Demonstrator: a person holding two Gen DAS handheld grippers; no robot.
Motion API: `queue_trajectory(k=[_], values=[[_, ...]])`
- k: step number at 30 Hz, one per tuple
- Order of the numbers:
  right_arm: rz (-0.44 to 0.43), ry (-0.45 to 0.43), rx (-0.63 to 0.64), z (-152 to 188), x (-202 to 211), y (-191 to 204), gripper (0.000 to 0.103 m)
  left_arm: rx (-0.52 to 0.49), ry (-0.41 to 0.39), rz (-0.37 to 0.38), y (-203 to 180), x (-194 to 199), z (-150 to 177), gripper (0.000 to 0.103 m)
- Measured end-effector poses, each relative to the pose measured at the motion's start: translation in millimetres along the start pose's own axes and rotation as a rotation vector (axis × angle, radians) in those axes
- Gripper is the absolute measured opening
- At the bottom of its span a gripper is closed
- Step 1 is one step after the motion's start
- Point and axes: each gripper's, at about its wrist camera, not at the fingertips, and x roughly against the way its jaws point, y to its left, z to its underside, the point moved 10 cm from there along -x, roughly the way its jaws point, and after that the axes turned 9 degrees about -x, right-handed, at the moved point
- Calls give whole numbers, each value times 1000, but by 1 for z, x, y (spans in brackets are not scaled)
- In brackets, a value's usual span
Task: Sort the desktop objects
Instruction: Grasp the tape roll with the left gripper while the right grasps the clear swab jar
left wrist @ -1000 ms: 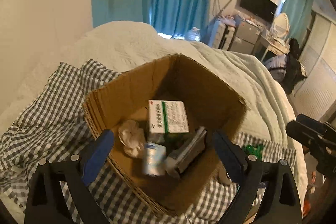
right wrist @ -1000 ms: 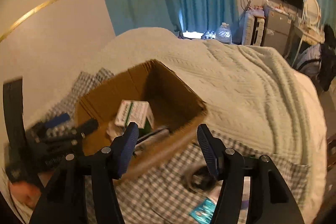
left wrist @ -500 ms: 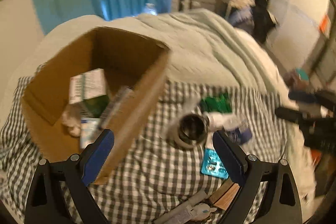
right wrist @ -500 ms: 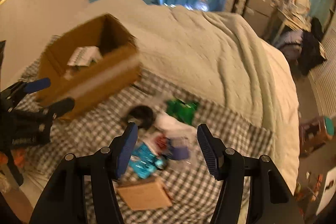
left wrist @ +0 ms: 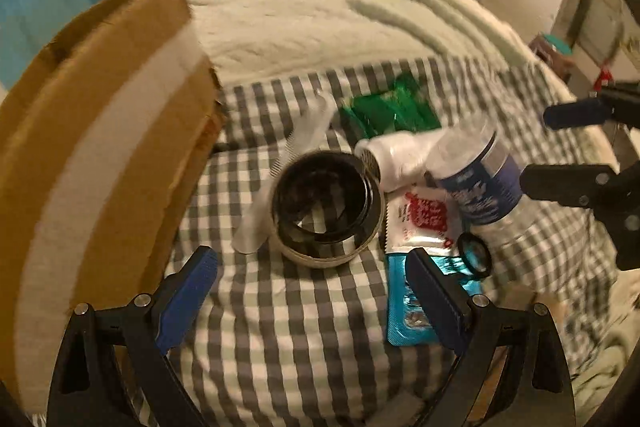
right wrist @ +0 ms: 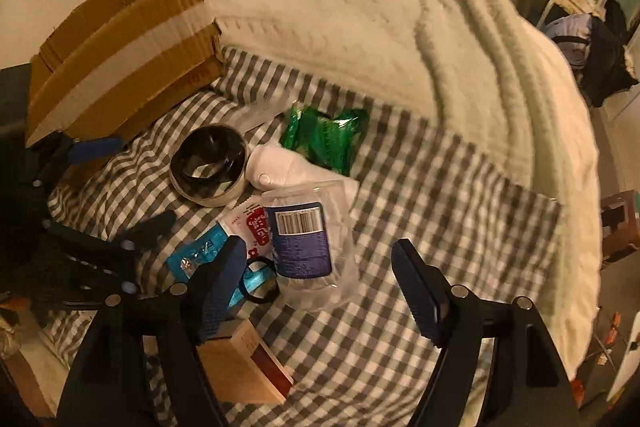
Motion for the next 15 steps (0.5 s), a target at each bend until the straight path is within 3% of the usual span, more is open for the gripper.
queue_trajectory(k=[5,14,15], values=[[-34,35,-48,2,-27,-3,77,-10,20,25,-7,-26,-1,97],[-29,91,-81,5,-58,-6,77,67,31,63,-3,-55,-12,97],[-35,90,-79,5,-58,-5,74,75,32,71,-2,-55,-13,93]])
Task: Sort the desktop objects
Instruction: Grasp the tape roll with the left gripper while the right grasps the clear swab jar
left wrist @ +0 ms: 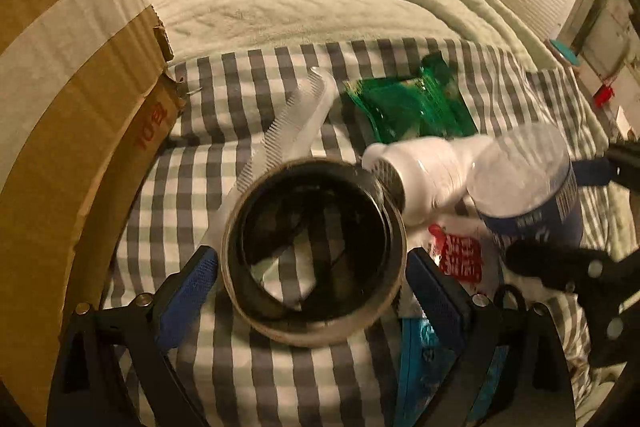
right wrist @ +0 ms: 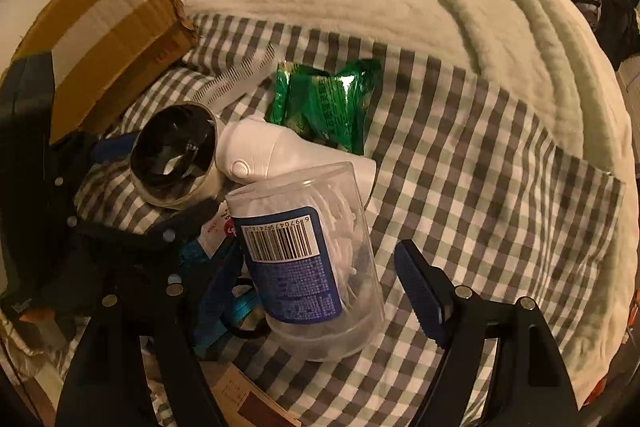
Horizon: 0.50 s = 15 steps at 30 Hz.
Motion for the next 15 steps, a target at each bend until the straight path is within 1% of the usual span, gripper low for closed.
queue_trajectory(k=[1,2,5,7,9,12,15], values=[[-13,1,5,0,1,2,69,9,4,14,0,0,0,84],[-7,1,10,0,2,2,65,23,13,30,0,1,1,84],[-5,-5,3,1,7,0,65,64,6,57,2,7,3,84],[-19,-2,-27,2,12,-2,65,61,-2,62,0,16,4,84],[-23,-14,-36,2,19,-2,65,46,-29,58,-1,31,2,84],[-10,-52,-10,-1,41,3,65,29,-65,56,-2,55,-4,84],[-6,-89,1,-4,67,9,65,42,-97,66,3,81,-11,84]])
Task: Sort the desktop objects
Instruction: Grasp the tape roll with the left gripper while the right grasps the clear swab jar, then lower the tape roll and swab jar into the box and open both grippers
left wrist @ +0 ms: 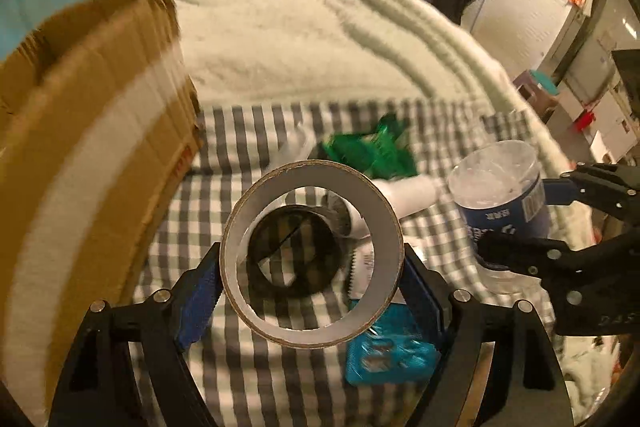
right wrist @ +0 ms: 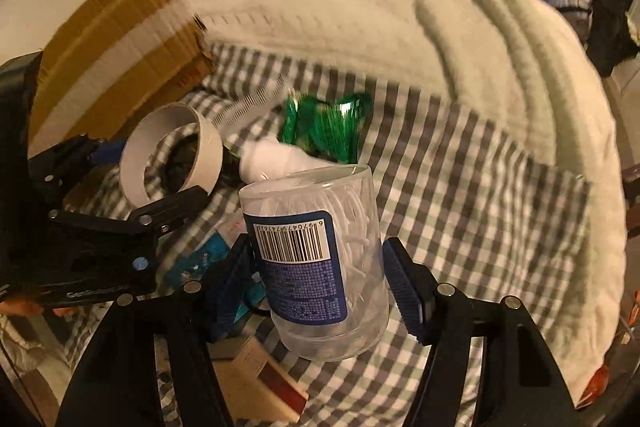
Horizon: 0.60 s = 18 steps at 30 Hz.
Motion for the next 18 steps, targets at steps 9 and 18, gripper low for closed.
queue_trajectory(k=[9,18], values=[[-26,-200,48,-54,110,57,65,76,-144,-100,35,123,-42,84],[-145,-398,64,-126,206,186,65,295,-277,-271,132,241,-71,84]])
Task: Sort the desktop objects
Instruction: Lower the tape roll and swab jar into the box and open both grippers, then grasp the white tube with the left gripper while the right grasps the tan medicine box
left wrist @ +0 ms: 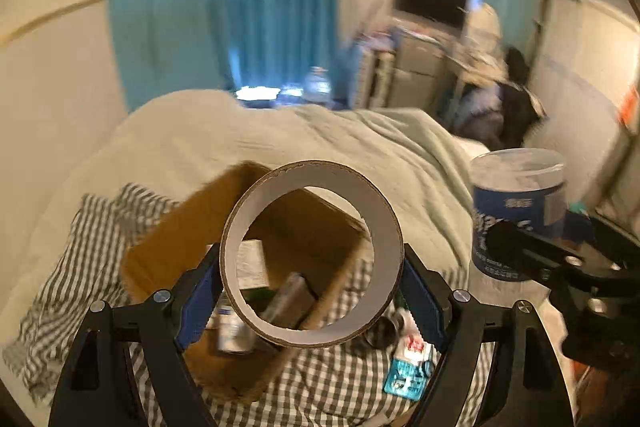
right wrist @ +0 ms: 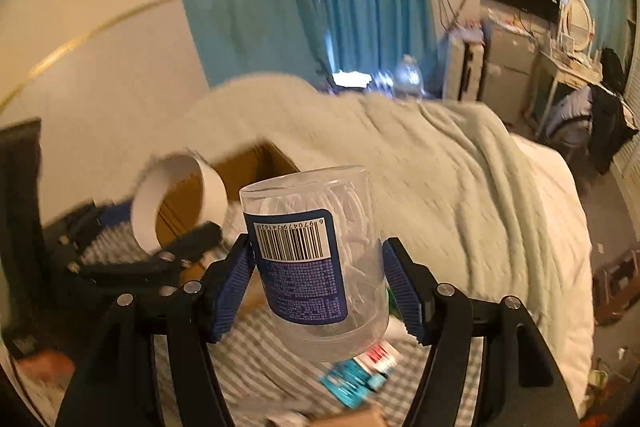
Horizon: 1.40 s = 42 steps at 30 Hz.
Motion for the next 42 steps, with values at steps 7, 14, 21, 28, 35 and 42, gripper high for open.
queue_trajectory(k=[7,14,21,28,35,42], values=[[-32,62,-26,12,-46,49,65,261,100,-6,85,-47,54,84],[10,117,-40,38,-100,46,65,169,65,-58,109,-62,59,84],[-53,13,-134,16,-115,42,83,134,75,-56,108,-74,64,90],[-71,-41,-175,1,-92,29,92,163,64,-66,112,-62,67,103],[22,11,-114,26,-50,-28,92,205,76,-23,88,-39,70,103],[151,57,-31,64,-5,-110,92,110,114,-11,31,-18,82,103]])
